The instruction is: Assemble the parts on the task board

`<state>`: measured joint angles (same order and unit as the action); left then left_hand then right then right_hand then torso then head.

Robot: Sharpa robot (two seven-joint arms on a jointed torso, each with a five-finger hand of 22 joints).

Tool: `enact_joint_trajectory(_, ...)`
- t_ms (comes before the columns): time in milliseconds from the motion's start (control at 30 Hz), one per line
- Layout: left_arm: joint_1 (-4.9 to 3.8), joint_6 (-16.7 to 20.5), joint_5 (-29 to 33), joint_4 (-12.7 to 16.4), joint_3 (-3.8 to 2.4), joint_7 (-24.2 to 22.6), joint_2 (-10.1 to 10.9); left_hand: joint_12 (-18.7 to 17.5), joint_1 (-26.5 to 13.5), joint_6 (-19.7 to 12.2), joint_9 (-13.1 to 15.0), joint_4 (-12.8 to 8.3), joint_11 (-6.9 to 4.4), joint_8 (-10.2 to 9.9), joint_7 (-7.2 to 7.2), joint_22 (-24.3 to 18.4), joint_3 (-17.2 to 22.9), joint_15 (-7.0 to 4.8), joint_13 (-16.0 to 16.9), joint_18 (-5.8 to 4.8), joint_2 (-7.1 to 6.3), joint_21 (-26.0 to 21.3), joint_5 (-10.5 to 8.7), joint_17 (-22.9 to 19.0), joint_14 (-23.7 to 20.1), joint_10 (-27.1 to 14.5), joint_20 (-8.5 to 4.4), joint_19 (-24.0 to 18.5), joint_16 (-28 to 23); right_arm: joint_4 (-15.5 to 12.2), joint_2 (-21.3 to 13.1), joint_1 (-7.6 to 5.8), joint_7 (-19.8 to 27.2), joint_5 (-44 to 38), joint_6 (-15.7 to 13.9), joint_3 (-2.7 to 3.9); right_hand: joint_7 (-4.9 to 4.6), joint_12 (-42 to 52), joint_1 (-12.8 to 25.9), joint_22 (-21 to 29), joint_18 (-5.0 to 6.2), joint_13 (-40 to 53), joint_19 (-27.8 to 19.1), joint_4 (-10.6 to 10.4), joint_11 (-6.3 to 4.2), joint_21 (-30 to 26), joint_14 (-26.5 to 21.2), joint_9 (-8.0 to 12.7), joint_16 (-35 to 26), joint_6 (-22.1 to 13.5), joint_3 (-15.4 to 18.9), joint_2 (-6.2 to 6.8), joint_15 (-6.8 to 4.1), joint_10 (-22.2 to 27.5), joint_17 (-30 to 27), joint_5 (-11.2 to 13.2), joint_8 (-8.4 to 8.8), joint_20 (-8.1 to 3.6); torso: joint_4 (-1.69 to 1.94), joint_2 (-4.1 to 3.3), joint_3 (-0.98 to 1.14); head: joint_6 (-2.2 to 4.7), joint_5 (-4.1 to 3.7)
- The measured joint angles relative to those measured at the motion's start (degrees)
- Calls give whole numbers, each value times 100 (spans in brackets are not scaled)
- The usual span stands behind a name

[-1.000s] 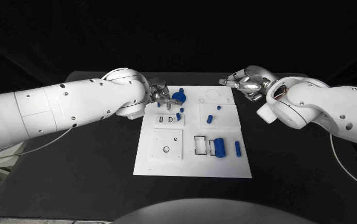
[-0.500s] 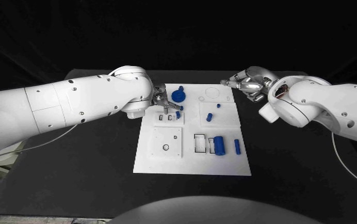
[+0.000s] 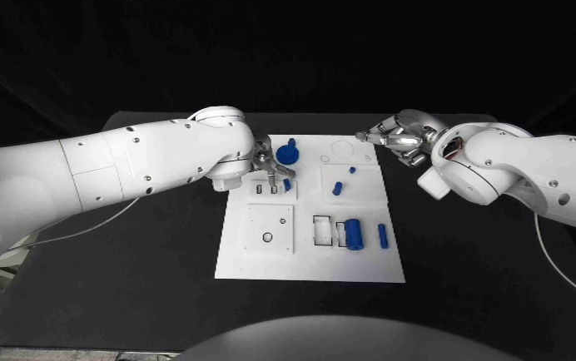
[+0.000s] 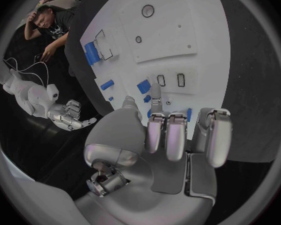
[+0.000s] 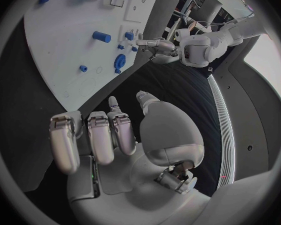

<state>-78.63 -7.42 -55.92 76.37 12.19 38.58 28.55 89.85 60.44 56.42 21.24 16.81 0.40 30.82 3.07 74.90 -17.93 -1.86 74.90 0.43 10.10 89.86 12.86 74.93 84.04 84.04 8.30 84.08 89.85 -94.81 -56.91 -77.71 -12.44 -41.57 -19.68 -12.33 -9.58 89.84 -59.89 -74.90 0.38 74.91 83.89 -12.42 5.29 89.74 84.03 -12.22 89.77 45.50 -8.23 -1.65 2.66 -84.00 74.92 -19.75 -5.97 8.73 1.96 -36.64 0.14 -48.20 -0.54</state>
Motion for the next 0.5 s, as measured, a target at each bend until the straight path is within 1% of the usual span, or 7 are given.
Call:
enact_joint_trajectory(133,44,0,44,-76,0,32,-86,0,0,0,6,0,0,-25,0,0,0,0,0,0,0,0,0,0,0,0,-21,-21,0,6,7,4,-26,-1,24,-2,0,0,0,0,0,0,0,0,0,0,0,0,0,0,0,0,0,0,0,0,0,0,-4,0,3,3,-14)
enact_joint_trajectory(233,60,0,71,-122,1,45,-135,0,0,0,12,0,0,-25,0,0,0,0,0,0,0,0,21,0,0,0,-21,-21,0,11,8,6,-44,-2,37,-3,0,0,0,0,0,0,0,0,0,0,0,0,0,0,0,0,0,0,0,0,0,0,-7,0,3,5,-24)
enact_joint_trajectory(367,74,1,98,-187,1,58,-193,0,4,0,41,0,0,-78,0,0,0,0,0,0,4,0,28,0,0,0,-32,-9,0,17,8,8,-63,-3,51,-5,0,0,0,-3,0,0,0,0,0,0,0,1,0,0,0,0,0,0,-1,0,0,0,-4,0,3,2,-42)
enact_joint_trajectory(433,83,6,112,-221,1,64,-220,0,81,4,75,0,0,-123,4,0,0,0,0,0,80,0,28,-1,0,0,-42,0,0,21,9,10,-71,-3,57,-6,0,0,0,-4,0,0,0,0,0,0,0,1,0,0,0,0,0,0,0,0,0,0,-3,0,3,1,-47)
enact_joint_trajectory(500,92,11,126,-257,1,71,-247,0,124,20,99,0,0,-136,20,0,0,0,0,0,124,0,28,-1,0,0,-42,0,0,26,13,11,-80,-3,64,-6,0,0,0,-4,0,0,0,0,0,0,0,1,0,0,0,0,0,0,-1,0,0,0,0,1,3,1,-53)
